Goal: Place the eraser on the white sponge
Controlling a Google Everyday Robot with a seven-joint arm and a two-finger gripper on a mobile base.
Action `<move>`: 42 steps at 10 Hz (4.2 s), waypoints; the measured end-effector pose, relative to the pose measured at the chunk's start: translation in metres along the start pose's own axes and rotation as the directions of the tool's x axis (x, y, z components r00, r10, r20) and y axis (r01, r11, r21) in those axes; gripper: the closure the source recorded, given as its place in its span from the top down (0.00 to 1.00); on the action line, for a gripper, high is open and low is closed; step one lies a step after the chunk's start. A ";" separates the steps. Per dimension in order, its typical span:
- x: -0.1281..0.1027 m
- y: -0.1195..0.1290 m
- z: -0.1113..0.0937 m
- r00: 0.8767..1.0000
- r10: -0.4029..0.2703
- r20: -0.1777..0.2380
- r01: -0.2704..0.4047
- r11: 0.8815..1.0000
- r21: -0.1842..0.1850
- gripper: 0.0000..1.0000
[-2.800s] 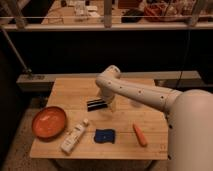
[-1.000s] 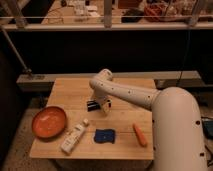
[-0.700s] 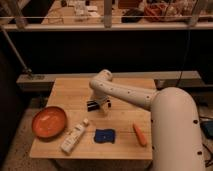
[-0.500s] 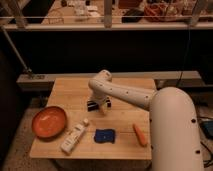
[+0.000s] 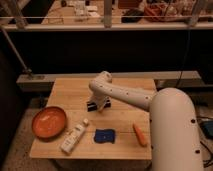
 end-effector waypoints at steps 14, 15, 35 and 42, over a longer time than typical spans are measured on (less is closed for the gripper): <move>-0.009 0.025 -0.023 1.000 -0.023 -0.015 0.023 1.000 -0.004 0.09; -0.011 0.028 -0.027 0.999 -0.032 -0.016 0.032 0.999 -0.006 0.09; -0.042 0.101 -0.074 0.985 -0.172 -0.031 0.170 0.984 -0.049 0.09; -0.049 0.120 -0.082 0.973 -0.227 -0.033 0.224 0.972 -0.071 0.09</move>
